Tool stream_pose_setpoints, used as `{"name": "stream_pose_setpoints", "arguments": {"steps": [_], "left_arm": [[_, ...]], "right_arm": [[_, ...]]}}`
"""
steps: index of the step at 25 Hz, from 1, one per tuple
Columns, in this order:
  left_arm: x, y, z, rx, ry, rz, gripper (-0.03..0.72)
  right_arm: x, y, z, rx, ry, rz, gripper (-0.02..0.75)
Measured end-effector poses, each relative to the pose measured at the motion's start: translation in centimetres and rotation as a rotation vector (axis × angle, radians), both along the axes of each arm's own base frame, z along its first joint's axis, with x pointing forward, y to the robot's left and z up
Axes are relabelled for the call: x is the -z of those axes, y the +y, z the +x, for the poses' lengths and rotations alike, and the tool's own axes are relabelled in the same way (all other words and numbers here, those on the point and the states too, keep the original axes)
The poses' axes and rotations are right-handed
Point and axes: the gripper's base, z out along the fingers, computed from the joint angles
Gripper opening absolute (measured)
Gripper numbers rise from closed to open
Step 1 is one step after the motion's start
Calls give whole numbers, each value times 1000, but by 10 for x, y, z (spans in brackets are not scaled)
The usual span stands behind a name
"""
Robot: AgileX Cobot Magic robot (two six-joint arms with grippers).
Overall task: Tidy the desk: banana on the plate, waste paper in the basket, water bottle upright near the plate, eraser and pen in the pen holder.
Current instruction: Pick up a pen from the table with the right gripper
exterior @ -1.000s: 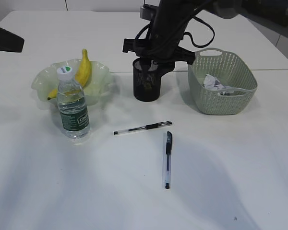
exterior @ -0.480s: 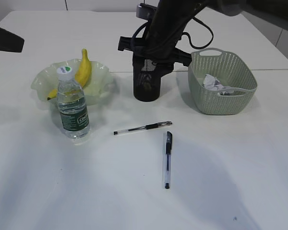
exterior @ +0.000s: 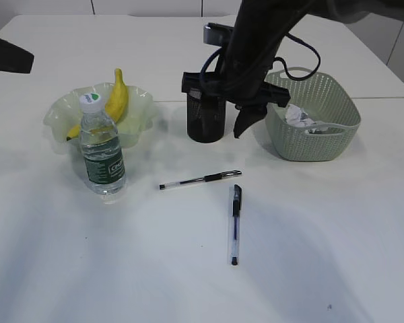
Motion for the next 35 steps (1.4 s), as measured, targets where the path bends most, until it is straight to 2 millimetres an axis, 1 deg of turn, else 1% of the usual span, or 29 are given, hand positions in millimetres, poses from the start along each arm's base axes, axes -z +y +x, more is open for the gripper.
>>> {"name": "stream_pose_setpoints", "arguments": {"steps": [6,13,21,30,35], "left_arm": [[0,0,0,-1,1,-1,235],[0,0,0,-3,4,-2,235],[0,0,0,-4,7,-4,235],[0,0,0,-4,7,-3,233],[0,0,0,-6,10,-5,233]], "right_arm": [[16,-11,-22,-6,94,-46,412],[32,-14,-33,-2,163,-56,412],[43,-20,-33,-3,163,-126,412],[77,-15,-28,12,242,-131,412],[85,-15,-28,27,261,-137,412]]}}
